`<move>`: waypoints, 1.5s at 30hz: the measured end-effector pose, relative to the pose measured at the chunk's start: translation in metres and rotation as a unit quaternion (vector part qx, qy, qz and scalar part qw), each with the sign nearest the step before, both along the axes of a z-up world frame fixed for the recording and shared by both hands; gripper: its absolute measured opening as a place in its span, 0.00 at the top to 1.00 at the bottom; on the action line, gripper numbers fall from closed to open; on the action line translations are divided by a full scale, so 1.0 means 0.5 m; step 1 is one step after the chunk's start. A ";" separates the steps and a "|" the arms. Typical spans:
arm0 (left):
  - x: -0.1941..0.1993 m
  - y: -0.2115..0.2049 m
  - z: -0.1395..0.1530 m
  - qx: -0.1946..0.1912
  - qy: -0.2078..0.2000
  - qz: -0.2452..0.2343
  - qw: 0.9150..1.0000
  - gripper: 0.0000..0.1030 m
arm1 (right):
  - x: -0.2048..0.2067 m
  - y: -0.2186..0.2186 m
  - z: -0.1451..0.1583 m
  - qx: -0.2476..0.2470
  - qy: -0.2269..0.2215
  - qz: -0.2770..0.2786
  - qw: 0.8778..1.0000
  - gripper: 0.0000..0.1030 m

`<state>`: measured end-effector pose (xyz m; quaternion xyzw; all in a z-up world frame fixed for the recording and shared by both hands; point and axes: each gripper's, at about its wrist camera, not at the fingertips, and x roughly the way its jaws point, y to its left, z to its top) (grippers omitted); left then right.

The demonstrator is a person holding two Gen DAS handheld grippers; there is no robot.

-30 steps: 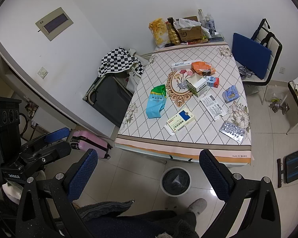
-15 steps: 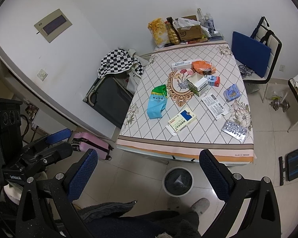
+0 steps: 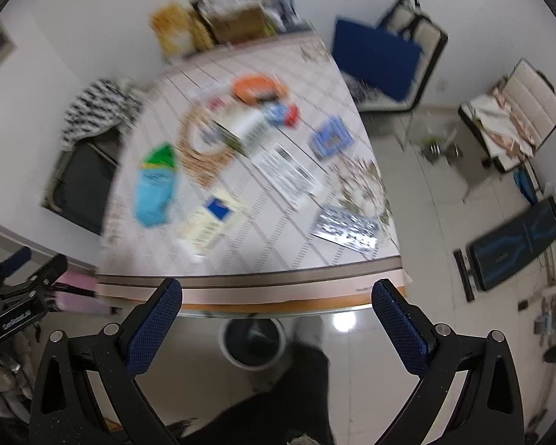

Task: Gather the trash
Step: 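Grasp the white medicine box with the left tool while the right tool grasps the white blister-pack box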

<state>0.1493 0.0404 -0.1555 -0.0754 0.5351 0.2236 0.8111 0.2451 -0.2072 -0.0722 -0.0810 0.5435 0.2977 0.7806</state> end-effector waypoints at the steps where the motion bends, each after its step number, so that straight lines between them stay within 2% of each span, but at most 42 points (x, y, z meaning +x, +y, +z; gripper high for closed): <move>1: 0.039 -0.003 -0.038 -0.001 0.020 -0.013 1.000 0.00 | 0.040 0.010 -0.039 -0.015 0.008 0.001 1.000 0.00; 5: 0.150 0.001 -0.150 -0.029 0.085 -0.050 0.995 0.00 | 0.174 0.045 -0.171 -0.066 0.046 0.010 0.997 0.00; 8: 0.236 0.004 -0.251 -0.054 0.144 -0.084 0.984 0.00 | 0.257 0.077 -0.262 -0.091 0.082 0.028 0.992 0.00; 13: 0.324 0.020 -0.364 -0.054 0.211 -0.115 0.969 0.01 | 0.346 0.140 -0.356 -0.121 0.112 0.063 0.984 0.00; 16: 0.347 0.031 -0.393 -0.053 0.232 -0.130 0.963 0.01 | 0.383 0.180 -0.395 -0.129 0.123 0.088 0.980 0.00; 18: 0.354 0.037 -0.399 -0.065 0.236 -0.135 0.960 0.15 | 0.396 0.199 -0.406 -0.134 0.126 0.101 0.978 0.00; 19: 0.354 0.041 -0.400 -0.084 0.237 -0.134 0.959 0.24 | 0.403 0.213 -0.410 -0.136 0.127 0.109 0.977 0.00; 21: 0.351 0.051 -0.390 -0.097 0.233 -0.120 0.960 0.24 | 0.412 0.244 -0.419 -0.137 0.123 0.123 0.975 0.00; 23: 0.344 0.069 -0.380 -0.116 0.225 -0.089 0.963 0.24 | 0.418 0.272 -0.425 -0.140 0.119 0.132 0.974 0.00; 26: 0.315 0.126 -0.363 -0.169 0.203 0.025 0.964 0.24 | 0.420 0.316 -0.436 -0.138 0.116 0.146 0.973 0.00; 28: 0.283 0.170 -0.354 -0.197 0.187 0.123 0.954 0.24 | 0.416 0.342 -0.444 -0.142 0.110 0.155 0.971 0.00; 29: 0.260 0.195 -0.348 -0.215 0.174 0.180 0.944 0.24 | 0.412 0.358 -0.449 -0.146 0.103 0.161 0.971 0.00; 31: 0.232 0.222 -0.336 -0.233 0.150 0.241 0.930 0.24 | 0.405 0.378 -0.457 -0.152 0.096 0.169 0.969 0.00; 32: 0.225 0.230 -0.330 -0.239 0.143 0.253 0.927 0.24 | 0.400 0.390 -0.463 -0.155 0.092 0.172 0.968 0.00; 34: 0.223 0.235 -0.324 -0.236 0.149 0.242 0.929 0.24 | 0.392 0.408 -0.475 -0.162 0.085 0.176 0.967 0.00; 35: 0.227 0.231 -0.326 -0.233 0.155 0.219 0.935 0.24 | 0.387 0.416 -0.482 -0.168 0.081 0.178 0.966 0.03; 38: 0.237 0.221 -0.310 -0.207 0.182 0.164 0.947 0.24 | 0.370 0.425 -0.487 -0.181 0.056 0.180 0.965 0.21; 39: 0.236 0.221 -0.305 -0.202 0.186 0.153 0.949 0.24 | 0.364 0.422 -0.482 -0.178 0.053 0.178 0.966 0.23; 43: 0.229 0.218 -0.296 -0.189 0.205 0.122 0.953 0.24 | 0.357 0.383 -0.483 -0.188 0.102 0.151 0.965 0.23; 44: 0.222 0.219 -0.300 -0.183 0.213 0.116 0.953 0.21 | 0.355 0.372 -0.485 -0.190 0.113 0.145 0.964 0.23; 45: 0.220 0.213 -0.309 -0.179 0.207 0.115 0.955 0.21 | 0.356 0.367 -0.486 -0.191 0.118 0.140 0.964 0.22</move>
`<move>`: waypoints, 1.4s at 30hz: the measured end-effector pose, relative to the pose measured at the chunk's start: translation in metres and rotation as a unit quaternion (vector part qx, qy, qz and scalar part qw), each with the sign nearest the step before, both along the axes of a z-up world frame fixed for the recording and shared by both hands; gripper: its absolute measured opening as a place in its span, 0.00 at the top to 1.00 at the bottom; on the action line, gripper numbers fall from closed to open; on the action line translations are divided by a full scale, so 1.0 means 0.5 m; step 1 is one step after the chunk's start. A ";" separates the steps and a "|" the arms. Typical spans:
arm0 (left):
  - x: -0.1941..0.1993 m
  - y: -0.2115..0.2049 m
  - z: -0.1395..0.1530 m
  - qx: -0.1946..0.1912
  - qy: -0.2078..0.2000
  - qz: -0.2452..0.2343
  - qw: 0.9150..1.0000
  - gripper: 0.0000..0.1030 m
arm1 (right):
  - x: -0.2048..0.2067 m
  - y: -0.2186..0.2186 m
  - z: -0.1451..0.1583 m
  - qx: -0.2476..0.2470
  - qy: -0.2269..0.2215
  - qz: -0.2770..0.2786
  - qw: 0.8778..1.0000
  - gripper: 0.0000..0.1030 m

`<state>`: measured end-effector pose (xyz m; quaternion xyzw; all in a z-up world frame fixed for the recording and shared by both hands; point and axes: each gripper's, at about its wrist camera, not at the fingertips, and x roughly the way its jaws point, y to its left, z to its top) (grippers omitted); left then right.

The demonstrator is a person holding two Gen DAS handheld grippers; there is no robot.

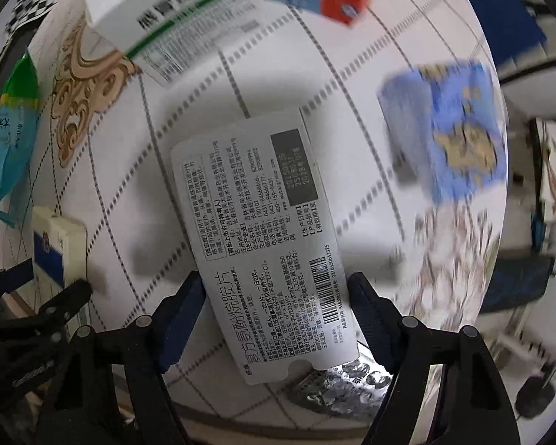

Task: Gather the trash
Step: 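Grasp the white medicine box with the left tool while the right tool grasps the white blister-pack box, then carry both boxes down over the trash bin and open both tools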

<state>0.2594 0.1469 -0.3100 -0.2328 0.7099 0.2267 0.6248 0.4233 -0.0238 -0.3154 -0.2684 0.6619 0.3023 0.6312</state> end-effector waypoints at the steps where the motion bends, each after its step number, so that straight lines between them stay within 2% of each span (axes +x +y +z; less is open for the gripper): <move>1: -0.002 0.005 0.001 -0.003 -0.003 0.002 1.000 0.21 | -0.003 -0.012 0.000 0.001 0.003 -0.004 1.000 0.22; 3: -0.013 0.021 0.008 -0.012 -0.010 0.011 1.000 0.23 | -0.001 -0.017 0.001 0.002 0.002 -0.010 1.000 0.22; 6: -0.026 0.021 -0.002 -0.008 -0.022 0.006 1.000 0.28 | 0.006 0.011 0.001 -0.006 -0.040 0.005 0.999 0.18; 9: -0.026 0.011 0.020 0.004 -0.030 -0.003 1.000 0.29 | 0.010 0.018 -0.007 -0.001 -0.039 0.004 0.999 0.18; 10: -0.030 0.009 0.024 0.007 -0.032 -0.002 0.999 0.30 | 0.009 0.015 -0.009 0.005 -0.037 0.003 0.999 0.19; 12: -0.032 0.013 0.031 0.016 -0.036 0.000 0.999 0.30 | 0.006 0.010 -0.003 0.010 -0.039 0.009 0.999 0.26; 14: -0.038 -0.003 0.051 0.026 -0.044 0.002 0.999 0.30 | -0.021 0.007 -0.001 0.008 -0.055 0.020 0.998 0.26; 19: -0.071 0.029 0.158 0.065 -0.070 0.007 0.995 0.30 | -0.034 0.011 0.022 0.036 -0.048 -0.002 0.998 0.26; 25: -0.160 0.079 0.316 0.123 -0.125 0.014 0.984 0.30 | -0.056 -0.026 0.127 0.101 -0.073 -0.043 0.991 0.26; 26: -0.168 0.064 0.350 0.130 -0.138 0.016 0.982 0.30 | -0.065 -0.032 0.149 0.110 -0.079 -0.047 0.990 0.26; 27: -0.157 -0.030 0.378 0.136 -0.148 0.017 0.979 0.30 | -0.077 -0.030 0.173 0.117 -0.084 -0.050 0.988 0.26; 28: -0.124 -0.078 0.368 0.141 -0.159 0.016 0.977 0.30 | -0.086 -0.034 0.197 0.127 -0.092 -0.054 0.986 0.26; 29: -0.150 -0.081 0.406 0.146 -0.174 0.013 0.974 0.30 | -0.104 -0.042 0.221 0.137 -0.100 -0.058 0.984 0.26; 30: -0.119 -0.085 0.357 0.149 -0.183 0.010 0.972 0.30 | -0.115 -0.035 0.238 0.143 -0.107 -0.061 0.982 0.26; 34: -0.188 -0.109 0.396 0.153 -0.223 -0.014 0.963 0.30 | -0.227 -0.073 0.345 0.176 -0.125 -0.087 0.973 0.26; 38: -0.283 -0.130 0.391 0.133 -0.252 -0.032 0.958 0.30 | -0.359 -0.137 0.371 0.193 -0.130 -0.108 0.967 0.26; 40: -0.330 -0.139 0.375 0.111 -0.258 -0.037 0.959 0.30 | -0.431 -0.172 0.377 0.197 -0.128 -0.121 0.964 0.26; 42: -0.380 -0.144 0.350 0.073 -0.257 -0.032 0.963 0.30 | -0.506 -0.212 0.357 0.198 -0.110 -0.140 0.964 0.26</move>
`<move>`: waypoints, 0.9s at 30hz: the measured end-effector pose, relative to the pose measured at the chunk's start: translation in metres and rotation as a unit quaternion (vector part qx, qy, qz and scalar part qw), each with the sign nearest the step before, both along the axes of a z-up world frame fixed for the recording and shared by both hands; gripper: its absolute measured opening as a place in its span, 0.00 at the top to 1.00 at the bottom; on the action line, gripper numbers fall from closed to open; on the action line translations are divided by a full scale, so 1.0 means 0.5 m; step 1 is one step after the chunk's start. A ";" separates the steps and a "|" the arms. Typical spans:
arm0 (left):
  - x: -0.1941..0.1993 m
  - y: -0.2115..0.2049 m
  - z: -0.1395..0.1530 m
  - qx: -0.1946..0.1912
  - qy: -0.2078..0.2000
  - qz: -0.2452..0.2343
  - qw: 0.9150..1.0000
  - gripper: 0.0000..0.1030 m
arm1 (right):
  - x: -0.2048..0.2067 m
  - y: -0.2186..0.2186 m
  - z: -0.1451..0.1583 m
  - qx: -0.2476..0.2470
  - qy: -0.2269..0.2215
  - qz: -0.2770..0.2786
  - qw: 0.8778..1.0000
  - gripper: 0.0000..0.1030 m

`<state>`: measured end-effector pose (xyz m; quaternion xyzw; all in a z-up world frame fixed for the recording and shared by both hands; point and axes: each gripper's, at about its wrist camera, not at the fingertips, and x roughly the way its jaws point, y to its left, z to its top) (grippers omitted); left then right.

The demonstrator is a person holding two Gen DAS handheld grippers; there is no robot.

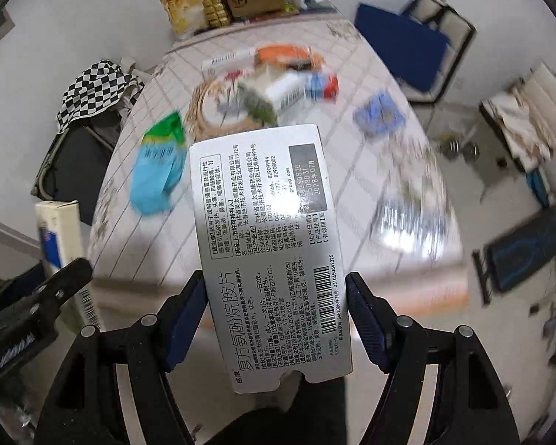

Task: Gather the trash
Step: 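Carry both boxes down over the trash bin and open both tools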

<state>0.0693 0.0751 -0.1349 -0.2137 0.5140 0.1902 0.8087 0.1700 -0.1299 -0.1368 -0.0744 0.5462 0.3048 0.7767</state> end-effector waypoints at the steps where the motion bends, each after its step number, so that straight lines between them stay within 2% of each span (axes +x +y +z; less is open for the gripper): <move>1: -0.026 -0.001 -0.019 -0.024 0.004 0.002 1.000 0.30 | -0.025 -0.018 -0.012 0.002 0.011 -0.004 1.000 0.26; 4: -0.088 -0.009 -0.094 -0.089 0.026 0.003 0.996 0.30 | -0.110 -0.067 -0.087 -0.001 0.066 -0.015 0.998 0.26; 6: -0.125 -0.015 -0.160 -0.124 0.046 0.004 0.991 0.30 | -0.153 -0.090 -0.157 -0.007 0.108 -0.020 0.994 0.26; 9: -0.171 -0.018 -0.269 -0.160 0.067 0.024 0.985 0.30 | -0.205 -0.122 -0.300 -0.026 0.176 -0.029 0.984 0.26; 13: -0.197 -0.016 -0.442 -0.208 0.096 0.050 0.972 0.30 | -0.239 -0.145 -0.473 -0.039 0.240 -0.045 0.969 0.26; 14: -0.197 -0.014 -0.506 -0.222 0.105 0.058 0.968 0.30 | -0.243 -0.147 -0.526 -0.040 0.254 -0.049 0.965 0.26; 17: -0.193 -0.010 -0.643 -0.245 0.116 0.067 0.960 0.28 | -0.248 -0.137 -0.673 -0.041 0.271 -0.049 0.961 0.26; 21: -0.169 -0.010 -0.818 -0.242 0.134 0.052 0.960 0.26 | -0.250 -0.109 -0.859 -0.037 0.286 -0.040 0.957 0.26; 23: -0.160 -0.007 -0.874 -0.233 0.138 0.046 0.961 0.09 | -0.245 -0.082 -0.951 -0.037 0.297 -0.029 0.954 0.26; 24: -0.154 -0.004 -0.906 -0.225 0.139 0.045 0.963 0.08 | -0.243 -0.075 -0.985 -0.037 0.299 -0.026 0.953 0.26; 25: -0.153 -0.004 -0.921 -0.209 0.122 0.042 0.969 0.08 | -0.240 -0.068 -1.023 -0.035 0.300 -0.023 0.953 0.25; 27: -0.149 -0.004 -0.949 -0.183 0.131 0.039 0.974 0.08 | -0.235 -0.053 -1.084 -0.027 0.311 -0.014 0.950 0.24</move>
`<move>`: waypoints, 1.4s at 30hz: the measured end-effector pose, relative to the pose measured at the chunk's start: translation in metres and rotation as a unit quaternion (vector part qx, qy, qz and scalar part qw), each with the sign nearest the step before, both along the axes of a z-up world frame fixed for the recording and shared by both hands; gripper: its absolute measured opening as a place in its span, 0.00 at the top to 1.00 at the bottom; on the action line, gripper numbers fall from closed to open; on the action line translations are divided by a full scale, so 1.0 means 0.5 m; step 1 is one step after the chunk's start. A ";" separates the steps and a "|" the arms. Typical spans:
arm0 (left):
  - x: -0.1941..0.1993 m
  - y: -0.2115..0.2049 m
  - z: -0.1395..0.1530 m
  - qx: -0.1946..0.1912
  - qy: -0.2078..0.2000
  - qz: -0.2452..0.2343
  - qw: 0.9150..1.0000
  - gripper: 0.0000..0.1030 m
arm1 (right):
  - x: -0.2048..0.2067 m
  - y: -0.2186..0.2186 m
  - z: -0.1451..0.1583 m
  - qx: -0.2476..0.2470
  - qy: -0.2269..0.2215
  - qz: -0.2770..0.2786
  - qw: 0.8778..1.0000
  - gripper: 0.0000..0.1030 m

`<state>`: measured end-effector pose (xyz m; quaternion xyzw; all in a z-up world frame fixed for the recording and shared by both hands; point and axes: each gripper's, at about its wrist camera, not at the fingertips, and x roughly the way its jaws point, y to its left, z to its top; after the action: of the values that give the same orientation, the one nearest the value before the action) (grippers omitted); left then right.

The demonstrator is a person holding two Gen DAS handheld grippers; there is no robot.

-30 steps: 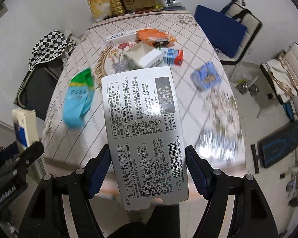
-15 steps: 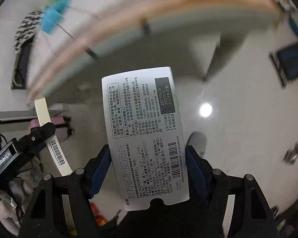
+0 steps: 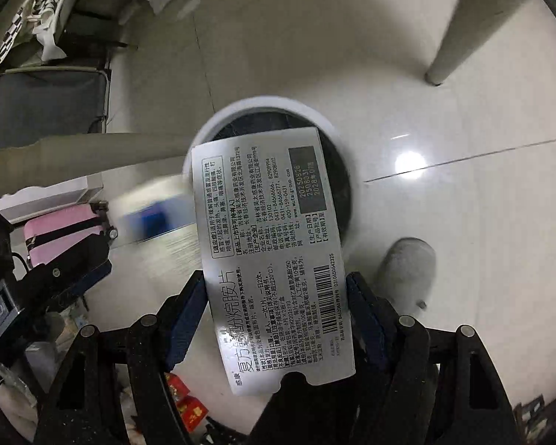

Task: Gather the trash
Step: 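Carry both boxes down over the trash bin and open both tools, then raise both tools back up toward the table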

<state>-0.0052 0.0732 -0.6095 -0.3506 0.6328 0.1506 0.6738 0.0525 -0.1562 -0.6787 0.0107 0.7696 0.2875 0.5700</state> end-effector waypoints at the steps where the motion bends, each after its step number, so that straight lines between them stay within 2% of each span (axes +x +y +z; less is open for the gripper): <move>1: -0.003 -0.003 -0.004 0.012 0.005 -0.004 1.000 0.08 | 0.004 0.000 -0.026 0.004 0.000 0.002 1.000 0.20; 2: -0.002 -0.003 -0.010 0.025 0.009 -0.008 1.000 0.08 | 0.008 0.001 -0.045 0.005 -0.004 0.005 1.000 0.05; 3: -0.007 -0.001 -0.009 0.038 0.015 -0.009 0.999 0.08 | 0.012 0.002 -0.056 0.004 -0.008 0.009 1.000 0.00; 9: -0.046 -0.001 0.023 0.122 0.049 -0.011 0.991 0.08 | 0.014 0.011 -0.048 -0.034 -0.063 0.052 0.996 0.00; 12: -0.055 -0.010 0.053 0.137 0.068 -0.012 0.988 0.08 | 0.003 0.018 -0.016 -0.079 -0.109 0.082 0.987 0.00; 15: -0.068 -0.018 0.078 0.132 0.083 -0.016 0.988 0.08 | -0.001 0.020 0.023 -0.104 -0.139 0.101 0.980 0.00; 19: -0.075 -0.034 0.122 0.130 0.091 -0.022 0.987 0.08 | 0.004 0.024 0.081 -0.109 -0.152 0.105 0.977 0.00; 28: -0.080 -0.076 0.236 0.134 0.085 -0.028 0.987 0.08 | -0.010 0.009 0.261 -0.099 -0.177 0.109 0.973 0.00; 36: -0.126 -0.093 0.413 0.140 0.068 -0.028 0.987 0.08 | -0.045 -0.008 0.466 -0.088 -0.195 0.120 0.969 0.00; 42: -0.151 -0.093 0.563 0.141 0.043 -0.026 0.989 0.08 | -0.076 -0.026 0.650 -0.070 -0.197 0.110 0.972 0.01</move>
<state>-0.0804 0.0266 -0.3282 -0.2288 0.6425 0.2360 0.6922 0.0147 -0.1694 -0.3538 -0.1711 0.6572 0.2902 0.6742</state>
